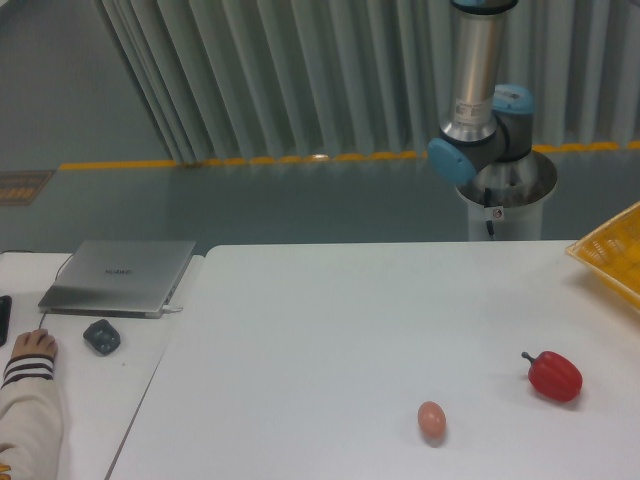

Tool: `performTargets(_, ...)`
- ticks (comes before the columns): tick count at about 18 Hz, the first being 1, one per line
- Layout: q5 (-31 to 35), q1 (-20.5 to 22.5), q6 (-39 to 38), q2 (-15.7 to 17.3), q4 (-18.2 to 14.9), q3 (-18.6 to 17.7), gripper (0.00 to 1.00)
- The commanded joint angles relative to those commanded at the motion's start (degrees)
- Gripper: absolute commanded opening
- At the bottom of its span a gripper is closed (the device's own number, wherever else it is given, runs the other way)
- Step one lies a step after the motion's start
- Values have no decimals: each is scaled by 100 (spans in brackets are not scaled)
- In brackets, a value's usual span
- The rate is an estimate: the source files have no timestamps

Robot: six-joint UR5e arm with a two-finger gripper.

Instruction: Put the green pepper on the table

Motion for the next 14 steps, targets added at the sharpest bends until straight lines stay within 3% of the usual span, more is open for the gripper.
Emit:
performTargets(3,-553,211,-1693,9,9,17,100)
performTargets(6,-695,229,-3249,0,35,44,100)
performTargets(10,-695,133,-5587,-17,482,9,100)
performTargets(14,-660,106,-6620,-149,887,-26,100)
